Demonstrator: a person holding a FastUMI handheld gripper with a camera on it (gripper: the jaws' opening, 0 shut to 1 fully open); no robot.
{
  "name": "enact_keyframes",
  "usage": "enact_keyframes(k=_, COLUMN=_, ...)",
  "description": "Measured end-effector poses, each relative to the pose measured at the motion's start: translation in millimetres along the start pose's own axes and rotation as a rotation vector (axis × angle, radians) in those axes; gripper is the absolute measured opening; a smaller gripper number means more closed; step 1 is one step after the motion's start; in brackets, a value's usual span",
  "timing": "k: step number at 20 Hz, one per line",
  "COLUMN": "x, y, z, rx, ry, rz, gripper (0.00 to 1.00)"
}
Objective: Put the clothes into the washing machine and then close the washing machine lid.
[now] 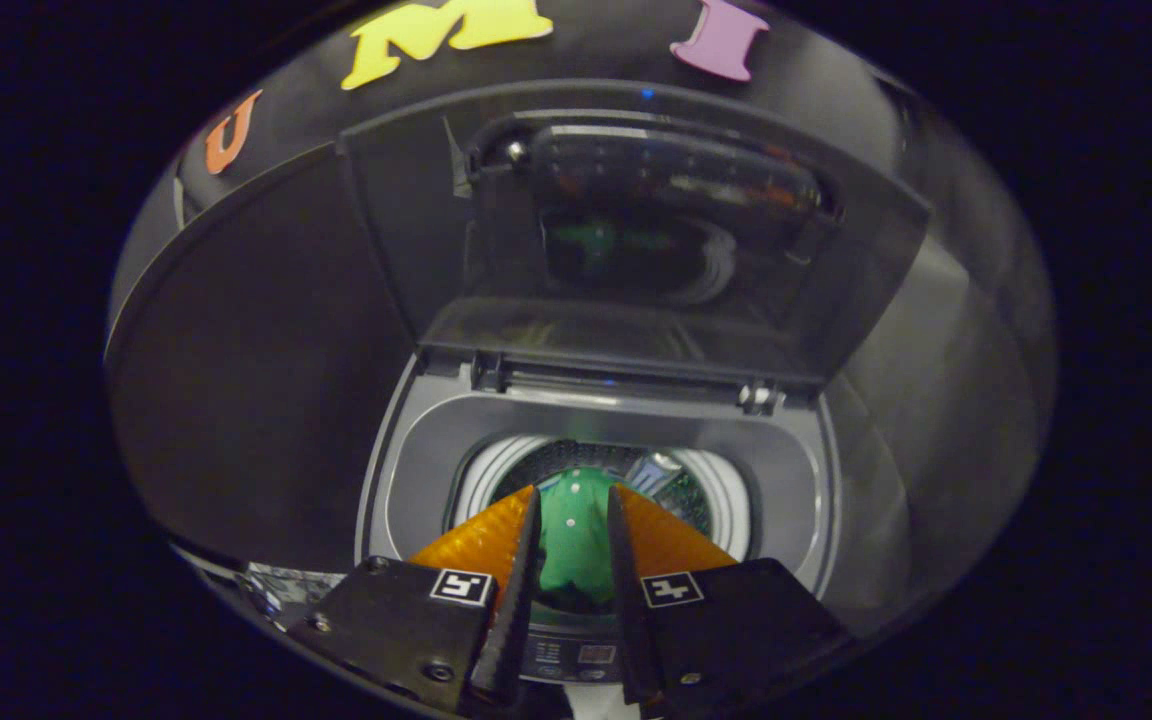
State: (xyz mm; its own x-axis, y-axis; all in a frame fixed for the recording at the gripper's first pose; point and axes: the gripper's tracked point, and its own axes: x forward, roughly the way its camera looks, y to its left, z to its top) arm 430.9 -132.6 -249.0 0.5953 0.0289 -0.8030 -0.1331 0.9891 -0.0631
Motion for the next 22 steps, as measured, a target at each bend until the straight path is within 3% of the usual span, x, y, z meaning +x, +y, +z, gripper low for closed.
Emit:
enact_keyframes(k=3, x=-22, y=-2, z=31, rx=-0.077, ry=-0.072, rz=-0.019, gripper=0.42)
enact_keyframes(k=6, x=-42, y=-18, z=59, rx=-0.162, ry=-0.141, rz=-0.123, gripper=0.75)
enact_keyframes(k=15, x=-101, y=-26, z=167, rx=-0.148, ry=-0.362, rz=-0.148, gripper=0.80)
enact_keyframes(k=18, x=-81, y=-26, z=201, rx=-0.096, ry=-0.363, rz=-0.105, gripper=1.00)
enact_keyframes(k=22, x=-45, y=-33, z=227, rx=-0.024, ry=-0.324, rz=-0.083, gripper=1.00)
